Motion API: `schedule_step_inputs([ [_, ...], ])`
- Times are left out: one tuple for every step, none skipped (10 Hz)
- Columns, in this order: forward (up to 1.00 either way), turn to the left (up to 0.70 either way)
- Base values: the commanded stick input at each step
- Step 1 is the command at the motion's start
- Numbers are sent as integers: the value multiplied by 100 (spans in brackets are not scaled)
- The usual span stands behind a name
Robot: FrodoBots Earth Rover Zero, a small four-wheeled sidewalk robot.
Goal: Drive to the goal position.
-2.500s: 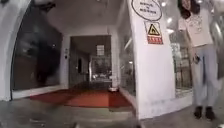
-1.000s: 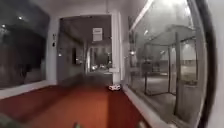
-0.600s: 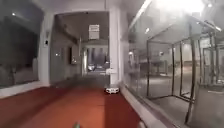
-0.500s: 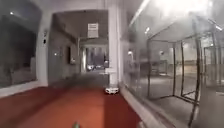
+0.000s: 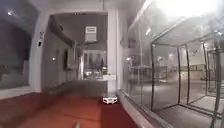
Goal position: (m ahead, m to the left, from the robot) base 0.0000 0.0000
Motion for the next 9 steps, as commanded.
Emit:
schedule_step_inputs([
  [45, 0],
  [45, 0],
  [45, 0],
  [45, 0],
  [45, 0],
  [45, 0],
  [45, 0],
  [45, 0],
  [45, 0],
])
